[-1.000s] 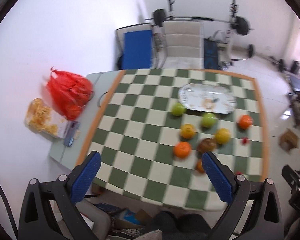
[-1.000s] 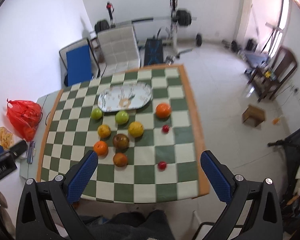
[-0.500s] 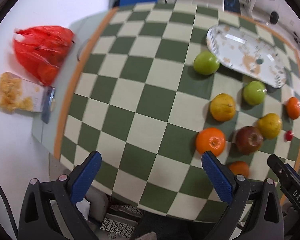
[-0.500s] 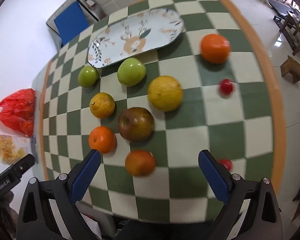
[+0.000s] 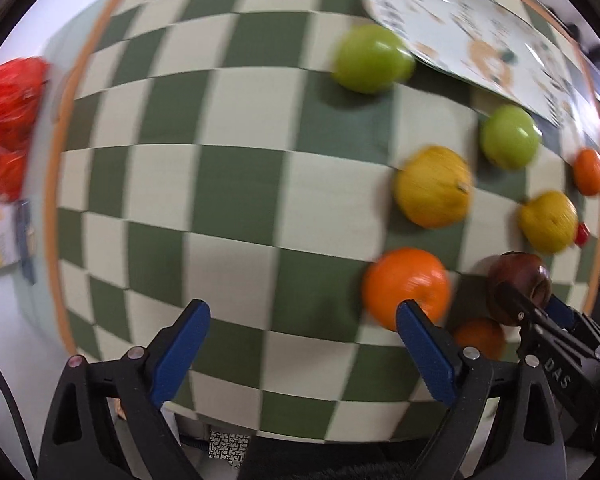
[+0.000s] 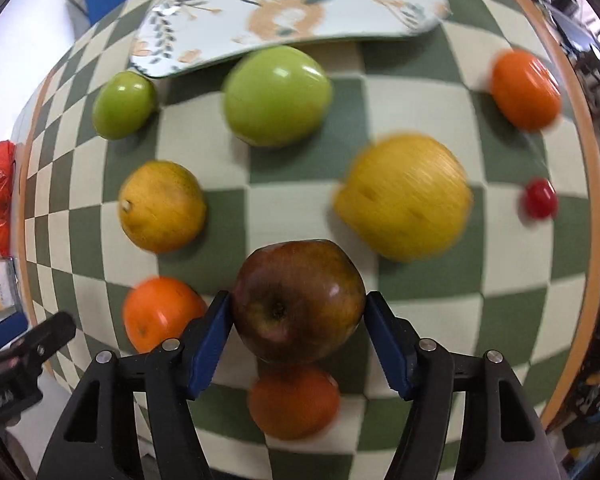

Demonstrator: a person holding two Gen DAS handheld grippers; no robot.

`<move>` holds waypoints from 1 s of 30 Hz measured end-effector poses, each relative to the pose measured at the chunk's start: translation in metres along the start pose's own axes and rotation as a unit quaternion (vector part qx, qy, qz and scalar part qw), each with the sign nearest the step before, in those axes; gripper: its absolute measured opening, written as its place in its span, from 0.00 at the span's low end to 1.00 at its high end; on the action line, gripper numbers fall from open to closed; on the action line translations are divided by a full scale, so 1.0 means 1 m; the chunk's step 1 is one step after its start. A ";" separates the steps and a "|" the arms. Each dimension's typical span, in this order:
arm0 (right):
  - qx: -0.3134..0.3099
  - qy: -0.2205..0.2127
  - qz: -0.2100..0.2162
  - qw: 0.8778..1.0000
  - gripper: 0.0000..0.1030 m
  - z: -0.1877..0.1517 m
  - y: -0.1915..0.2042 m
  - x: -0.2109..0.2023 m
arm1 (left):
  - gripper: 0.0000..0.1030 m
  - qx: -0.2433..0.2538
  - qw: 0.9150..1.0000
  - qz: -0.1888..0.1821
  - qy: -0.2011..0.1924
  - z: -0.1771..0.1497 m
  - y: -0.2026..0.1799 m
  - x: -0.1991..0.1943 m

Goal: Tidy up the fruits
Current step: 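Grasp the dark red apple with the right gripper while the left gripper grasps an orange, then lower the apple and orange onto the white plate and open both grippers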

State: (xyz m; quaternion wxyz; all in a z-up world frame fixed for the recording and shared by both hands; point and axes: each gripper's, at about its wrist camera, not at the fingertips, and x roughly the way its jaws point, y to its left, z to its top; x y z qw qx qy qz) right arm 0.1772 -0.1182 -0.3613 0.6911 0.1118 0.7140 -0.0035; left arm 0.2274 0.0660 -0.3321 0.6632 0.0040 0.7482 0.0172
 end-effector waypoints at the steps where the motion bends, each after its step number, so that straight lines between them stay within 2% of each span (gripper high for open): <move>1: 0.004 -0.001 -0.001 1.000 0.67 -0.005 -0.006 -0.002 | 0.92 0.010 1.000 -0.010 0.005 0.000 -0.007 0.003; 6: 0.028 0.010 -0.014 0.999 0.67 -0.025 -0.032 -0.002 | 0.92 0.061 0.997 -0.024 0.029 0.005 -0.044 0.026; 8: 0.041 0.012 -0.014 0.999 0.67 -0.028 -0.038 0.002 | 0.83 0.081 0.996 -0.024 0.034 0.007 -0.057 0.035; 10: 0.049 0.013 -0.013 0.999 0.67 -0.029 -0.040 0.008 | 0.61 0.096 0.994 -0.031 0.039 0.010 -0.065 0.041; 11: 0.052 0.014 -0.011 0.998 0.67 -0.030 -0.045 0.010 | 0.60 0.101 0.994 -0.034 0.040 0.011 -0.068 0.045; 15: 0.066 0.011 -0.004 0.998 0.68 -0.029 -0.056 0.008 | 0.60 0.124 0.992 -0.014 0.025 0.014 -0.078 0.044; 23: 0.084 0.022 0.000 0.996 0.68 -0.028 -0.065 0.017 | 0.59 0.129 0.991 -0.020 0.014 0.018 -0.072 0.049; 30: 0.073 0.021 -0.009 0.997 0.68 -0.029 -0.058 0.024 | 0.59 0.121 0.992 -0.029 0.001 -0.008 -0.064 0.044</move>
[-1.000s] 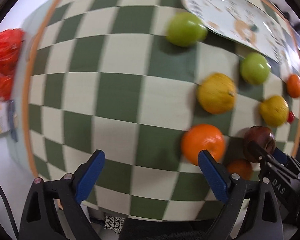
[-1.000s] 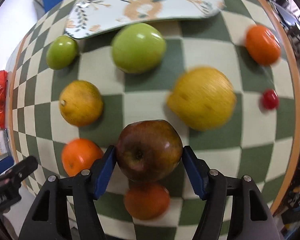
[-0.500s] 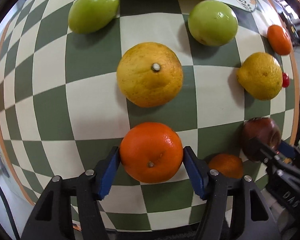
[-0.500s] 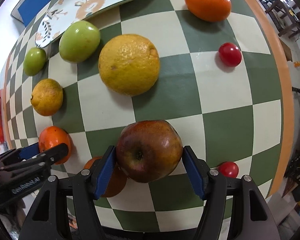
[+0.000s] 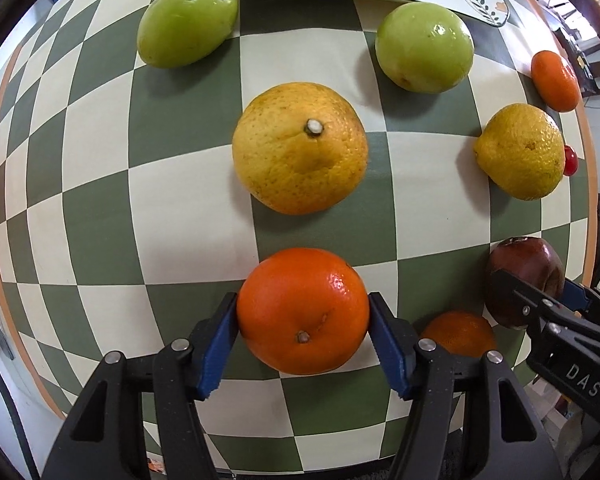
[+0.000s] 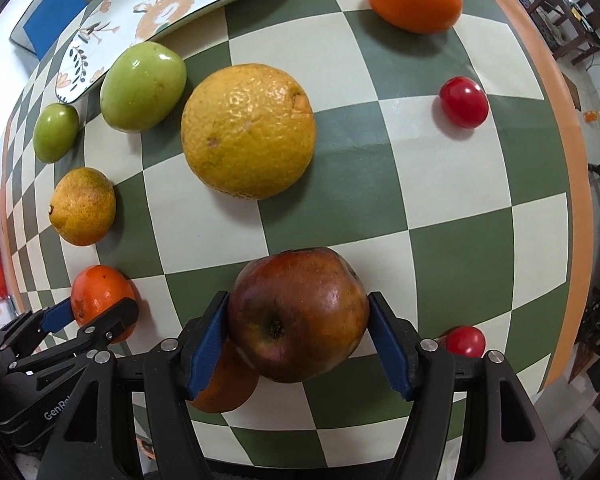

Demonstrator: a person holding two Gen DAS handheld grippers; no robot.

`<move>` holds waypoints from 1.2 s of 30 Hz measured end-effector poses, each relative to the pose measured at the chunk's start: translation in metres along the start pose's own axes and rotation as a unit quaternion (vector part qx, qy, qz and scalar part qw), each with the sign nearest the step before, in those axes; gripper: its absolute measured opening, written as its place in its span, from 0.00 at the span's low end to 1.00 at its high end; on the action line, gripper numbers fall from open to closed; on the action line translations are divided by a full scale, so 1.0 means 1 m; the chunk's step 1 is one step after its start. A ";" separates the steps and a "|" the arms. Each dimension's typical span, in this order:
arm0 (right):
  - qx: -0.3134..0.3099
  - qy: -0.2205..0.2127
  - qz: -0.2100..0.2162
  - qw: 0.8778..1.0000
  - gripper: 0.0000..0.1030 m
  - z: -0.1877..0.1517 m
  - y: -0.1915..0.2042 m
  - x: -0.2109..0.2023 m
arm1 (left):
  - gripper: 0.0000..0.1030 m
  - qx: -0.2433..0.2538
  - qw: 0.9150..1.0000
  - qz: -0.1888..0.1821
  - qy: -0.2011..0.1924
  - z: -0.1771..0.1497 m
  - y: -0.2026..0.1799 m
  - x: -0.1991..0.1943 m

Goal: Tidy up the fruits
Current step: 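Lower the apple and orange onto the white plate and open both grippers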

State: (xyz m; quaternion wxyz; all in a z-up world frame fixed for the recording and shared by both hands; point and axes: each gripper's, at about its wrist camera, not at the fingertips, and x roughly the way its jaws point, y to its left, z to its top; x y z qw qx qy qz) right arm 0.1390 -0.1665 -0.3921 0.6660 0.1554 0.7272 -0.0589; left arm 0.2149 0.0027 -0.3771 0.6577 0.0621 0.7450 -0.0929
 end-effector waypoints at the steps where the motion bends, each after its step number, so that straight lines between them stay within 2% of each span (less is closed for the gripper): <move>1: -0.005 0.000 -0.001 1.000 0.68 0.000 0.000 0.000 | 0.58 -0.002 1.000 0.002 -0.002 -0.002 0.000 0.000; 4: -0.015 0.005 -0.001 1.000 0.67 0.003 0.008 -0.001 | 0.58 -0.005 1.000 0.003 -0.012 -0.007 0.002 -0.010; 7: -0.024 0.007 0.020 0.999 0.67 0.002 0.018 -0.014 | 0.58 -0.008 1.000 -0.006 -0.028 -0.012 0.003 -0.038; 12: -0.054 -0.005 0.067 0.996 0.67 0.005 0.019 -0.051 | 0.58 -0.033 0.996 -0.030 -0.073 -0.005 0.011 -0.108; 16: -0.079 -0.042 0.101 0.991 0.67 0.042 0.020 -0.098 | 0.59 -0.055 0.990 -0.044 -0.123 0.037 0.015 -0.162; 18: -0.091 -0.059 0.111 0.988 0.67 0.066 0.025 -0.116 | 0.59 -0.064 0.986 -0.048 -0.143 0.069 0.013 -0.177; 21: -0.111 -0.091 0.109 0.984 0.67 0.118 0.041 -0.145 | 0.59 -0.076 0.985 -0.049 -0.150 0.121 0.015 -0.182; 24: -0.128 -0.112 0.095 0.981 0.67 0.167 0.059 -0.146 | 0.59 -0.086 0.985 -0.051 -0.138 0.163 0.018 -0.170; 28: -0.149 -0.104 0.070 0.981 0.67 0.229 0.084 -0.127 | 0.59 -0.104 0.988 -0.064 -0.094 0.210 0.030 -0.133; 33: -0.172 -0.083 0.039 0.981 0.67 0.274 0.103 -0.095 | 0.59 -0.135 0.986 -0.089 -0.032 0.245 0.038 -0.087; 36: -0.179 -0.062 0.033 0.981 0.67 0.284 0.108 -0.079 | 0.59 -0.147 0.983 -0.109 -0.005 0.254 0.044 -0.070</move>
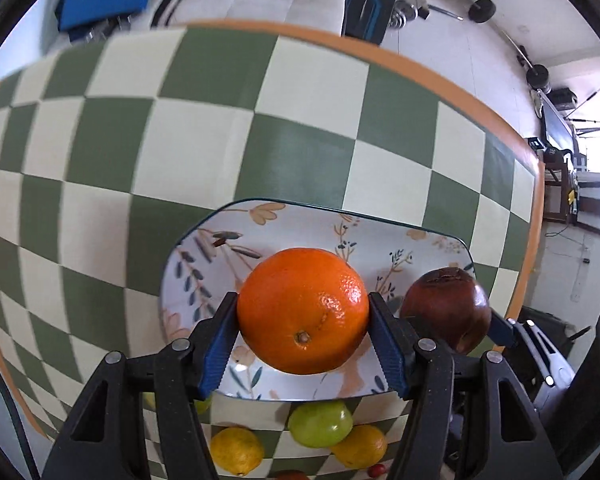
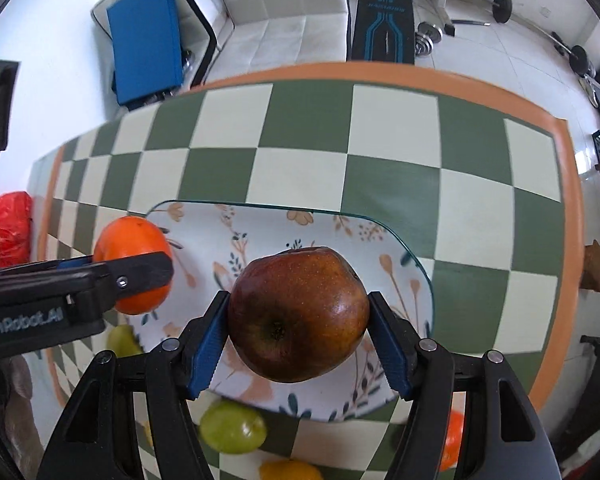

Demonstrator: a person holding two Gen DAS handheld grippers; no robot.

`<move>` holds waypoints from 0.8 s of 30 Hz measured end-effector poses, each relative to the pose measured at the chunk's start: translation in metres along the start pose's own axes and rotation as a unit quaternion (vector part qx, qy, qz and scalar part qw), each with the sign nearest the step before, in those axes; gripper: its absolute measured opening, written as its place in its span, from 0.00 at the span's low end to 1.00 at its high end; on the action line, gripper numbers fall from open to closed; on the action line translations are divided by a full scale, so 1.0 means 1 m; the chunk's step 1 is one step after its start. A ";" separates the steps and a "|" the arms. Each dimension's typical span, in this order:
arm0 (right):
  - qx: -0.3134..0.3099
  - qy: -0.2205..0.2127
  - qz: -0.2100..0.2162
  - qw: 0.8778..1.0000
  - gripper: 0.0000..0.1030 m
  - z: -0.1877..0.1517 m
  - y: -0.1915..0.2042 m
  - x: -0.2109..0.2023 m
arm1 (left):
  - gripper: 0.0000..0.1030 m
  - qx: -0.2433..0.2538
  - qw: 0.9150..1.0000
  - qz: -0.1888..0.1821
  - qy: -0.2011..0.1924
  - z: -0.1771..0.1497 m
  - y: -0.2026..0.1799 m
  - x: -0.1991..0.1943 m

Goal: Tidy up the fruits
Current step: 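Lower the apple and orange onto the white plate and open both grippers, then lift both grippers off the plate and move toward the yellow citrus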

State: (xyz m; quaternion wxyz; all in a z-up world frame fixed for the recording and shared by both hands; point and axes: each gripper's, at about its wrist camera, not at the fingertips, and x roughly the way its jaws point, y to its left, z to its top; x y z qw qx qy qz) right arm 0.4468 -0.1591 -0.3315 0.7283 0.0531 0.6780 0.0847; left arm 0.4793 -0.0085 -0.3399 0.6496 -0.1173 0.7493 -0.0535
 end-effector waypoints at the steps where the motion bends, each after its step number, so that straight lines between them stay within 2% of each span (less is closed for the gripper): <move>1: -0.002 0.005 0.001 1.000 0.67 0.003 0.000 0.003 | 0.59 -0.002 1.000 -0.004 0.005 0.002 0.001 0.003; 8: -0.007 0.038 0.008 0.999 0.68 0.013 0.003 0.022 | 0.59 0.003 1.000 0.013 0.017 0.010 -0.002 0.012; 9: -0.006 0.043 0.006 0.999 0.69 0.014 0.002 0.026 | 0.64 0.007 1.000 0.017 0.020 0.011 -0.003 0.013; 10: -0.004 0.045 0.006 0.999 0.76 0.014 0.001 0.026 | 0.83 0.010 1.000 0.017 0.021 0.012 -0.004 0.013; 11: -0.003 0.044 0.004 0.999 0.87 0.014 0.000 0.026 | 0.90 0.012 1.000 0.012 0.018 0.013 -0.004 0.012; 12: 0.001 0.041 0.004 0.999 0.90 0.014 -0.003 0.023 | 0.92 0.013 1.000 0.011 0.013 0.014 -0.005 0.009; 19: 0.029 0.022 0.001 0.999 0.90 0.004 -0.015 0.004 | 0.92 0.032 0.998 0.040 -0.029 0.003 -0.006 -0.013; 24: 0.043 0.008 -0.020 0.999 0.90 -0.016 -0.017 -0.010 | 0.92 0.039 0.992 0.087 -0.078 -0.020 -0.005 -0.032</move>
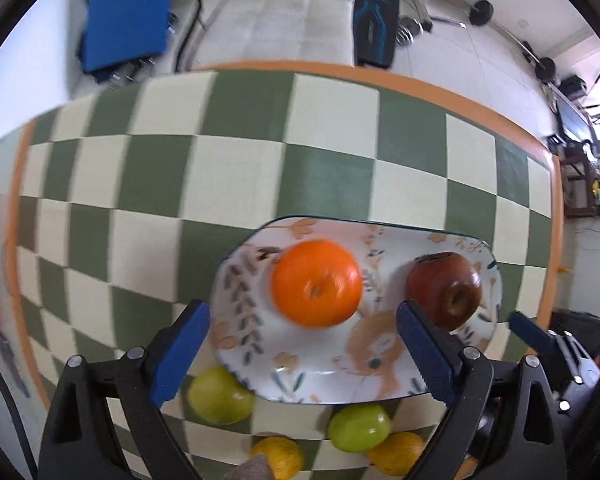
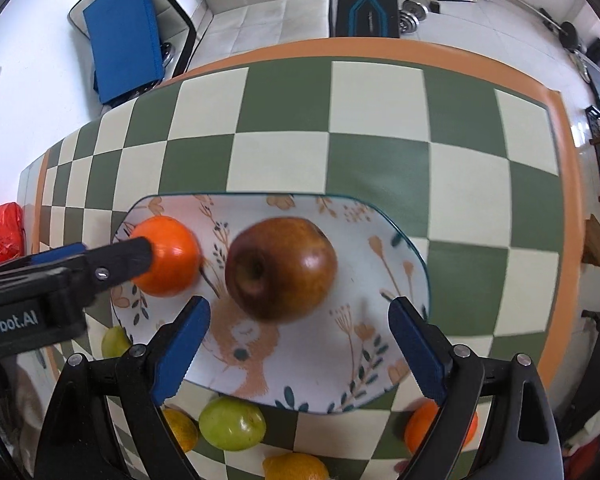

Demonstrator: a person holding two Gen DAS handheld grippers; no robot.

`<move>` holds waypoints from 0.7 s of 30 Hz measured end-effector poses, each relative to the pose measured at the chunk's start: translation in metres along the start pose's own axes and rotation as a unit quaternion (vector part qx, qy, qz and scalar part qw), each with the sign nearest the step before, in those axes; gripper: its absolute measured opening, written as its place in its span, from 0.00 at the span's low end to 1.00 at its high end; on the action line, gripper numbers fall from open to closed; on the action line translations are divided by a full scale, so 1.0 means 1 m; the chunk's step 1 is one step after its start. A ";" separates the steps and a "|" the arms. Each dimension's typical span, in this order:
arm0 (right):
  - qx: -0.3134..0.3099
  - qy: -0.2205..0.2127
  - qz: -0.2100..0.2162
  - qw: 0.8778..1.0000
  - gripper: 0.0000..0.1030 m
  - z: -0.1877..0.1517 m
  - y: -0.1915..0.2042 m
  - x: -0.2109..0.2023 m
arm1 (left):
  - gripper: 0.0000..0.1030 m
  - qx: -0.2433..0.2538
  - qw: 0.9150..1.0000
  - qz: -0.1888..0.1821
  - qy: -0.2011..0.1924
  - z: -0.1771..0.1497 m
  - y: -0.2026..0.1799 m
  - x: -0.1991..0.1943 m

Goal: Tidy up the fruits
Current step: 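Lift both grippers off the plate and move toward the yellow citrus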

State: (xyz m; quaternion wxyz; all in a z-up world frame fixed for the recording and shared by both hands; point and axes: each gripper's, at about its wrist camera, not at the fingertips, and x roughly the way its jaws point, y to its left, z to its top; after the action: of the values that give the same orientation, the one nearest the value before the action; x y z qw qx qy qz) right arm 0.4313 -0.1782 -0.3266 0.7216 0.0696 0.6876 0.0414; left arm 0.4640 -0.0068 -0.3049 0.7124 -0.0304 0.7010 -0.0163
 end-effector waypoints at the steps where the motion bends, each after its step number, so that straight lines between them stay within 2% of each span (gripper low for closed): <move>1: 0.004 -0.005 -0.005 1.000 0.90 -0.005 -0.001 -0.004 | 0.93 -0.003 1.000 0.011 -0.012 -0.007 0.003 -0.006; 6: 0.016 -0.030 -0.016 0.999 0.90 -0.028 -0.001 -0.025 | 0.92 -0.005 0.998 0.039 -0.053 -0.035 0.014 -0.031; 13: 0.011 -0.078 -0.041 0.996 0.90 -0.068 0.005 -0.070 | 0.92 0.020 0.992 0.063 -0.106 -0.088 0.013 -0.070; 21: 0.007 -0.121 -0.038 0.992 0.90 -0.117 0.017 -0.123 | 0.92 0.028 0.988 0.048 -0.147 -0.136 0.010 -0.119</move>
State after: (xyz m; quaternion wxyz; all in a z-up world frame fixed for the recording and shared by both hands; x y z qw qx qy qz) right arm 0.3089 -0.1757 -0.2079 0.8001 0.0526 0.5975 0.0002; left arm 0.3258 0.0086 -0.1892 0.8080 0.0215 0.5888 0.0026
